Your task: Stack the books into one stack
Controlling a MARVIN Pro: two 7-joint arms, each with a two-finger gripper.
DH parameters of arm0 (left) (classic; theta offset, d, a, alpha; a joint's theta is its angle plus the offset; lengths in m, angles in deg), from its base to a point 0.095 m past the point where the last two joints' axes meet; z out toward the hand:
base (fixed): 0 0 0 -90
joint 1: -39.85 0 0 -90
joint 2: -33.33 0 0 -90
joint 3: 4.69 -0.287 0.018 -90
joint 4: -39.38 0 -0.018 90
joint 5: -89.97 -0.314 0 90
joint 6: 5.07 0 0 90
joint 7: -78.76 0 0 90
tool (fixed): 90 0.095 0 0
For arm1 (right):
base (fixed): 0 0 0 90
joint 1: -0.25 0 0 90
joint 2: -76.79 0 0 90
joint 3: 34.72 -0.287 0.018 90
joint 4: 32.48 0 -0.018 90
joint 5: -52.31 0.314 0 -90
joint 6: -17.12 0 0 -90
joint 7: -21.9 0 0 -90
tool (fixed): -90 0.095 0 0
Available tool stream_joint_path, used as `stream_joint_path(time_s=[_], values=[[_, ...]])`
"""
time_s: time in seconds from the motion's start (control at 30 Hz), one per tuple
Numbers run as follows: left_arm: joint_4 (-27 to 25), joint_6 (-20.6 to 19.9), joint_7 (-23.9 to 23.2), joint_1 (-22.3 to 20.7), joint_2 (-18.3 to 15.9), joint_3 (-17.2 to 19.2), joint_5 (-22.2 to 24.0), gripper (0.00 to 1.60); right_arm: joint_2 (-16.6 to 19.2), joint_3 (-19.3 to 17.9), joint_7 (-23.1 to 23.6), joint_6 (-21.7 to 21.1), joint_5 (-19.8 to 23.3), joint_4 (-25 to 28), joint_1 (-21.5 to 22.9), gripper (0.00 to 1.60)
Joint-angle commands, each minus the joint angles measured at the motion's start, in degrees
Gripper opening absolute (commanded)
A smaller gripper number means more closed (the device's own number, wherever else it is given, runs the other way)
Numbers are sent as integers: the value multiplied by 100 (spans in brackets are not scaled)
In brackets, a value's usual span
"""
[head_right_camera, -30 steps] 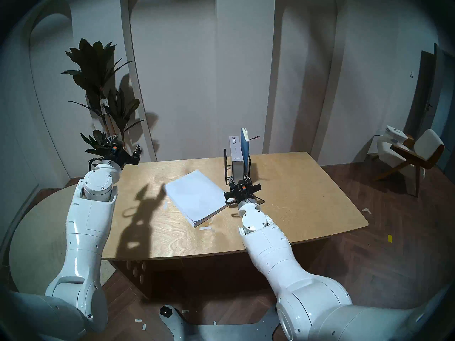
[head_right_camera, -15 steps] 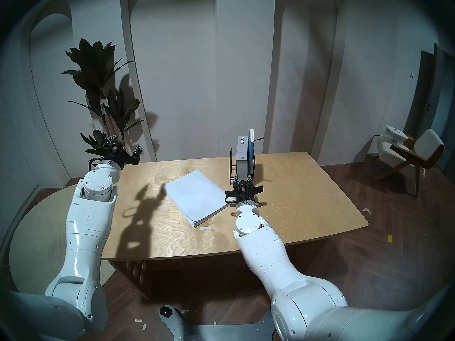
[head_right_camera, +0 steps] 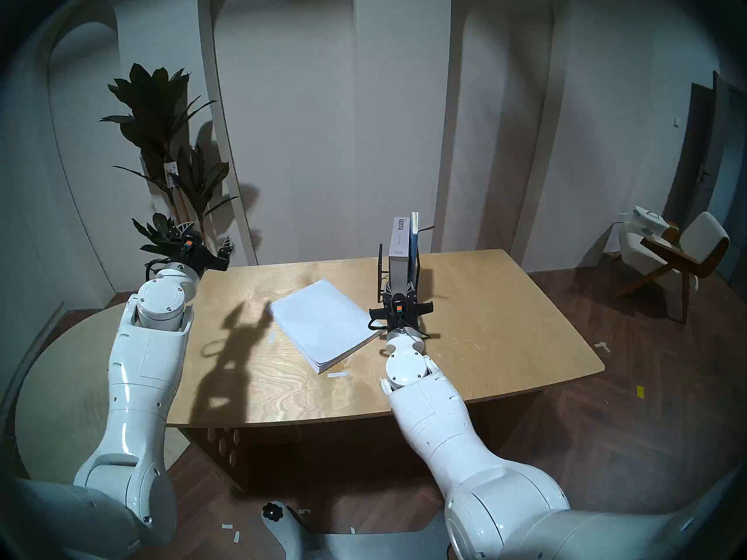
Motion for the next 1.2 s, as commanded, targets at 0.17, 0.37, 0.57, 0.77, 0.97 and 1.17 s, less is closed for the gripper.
stream_joint_path(time_s=[0.17,0.37,0.57,0.77,0.97,1.17], values=[[-129,29,-2,-117,-14,-7,19,160,10,164,-237,345,-266,974,-247,0],[-129,29,1,-116,-17,-10,22,160,54,267,-241,333,-364,1384,-410,0],[-129,29,3,-116,-19,-13,25,160,121,379,-275,334,-498,1830,-593,0],[-127,29,7,-116,-22,-16,27,160,201,502,-303,408,-625,2203,-735,0],[-123,30,13,-116,-24,-19,29,160,418,739,-109,426,-823,2549,-848,0],[-118,30,19,-116,-26,-23,30,160,677,969,202,318,-1029,2968,-1034,0]])
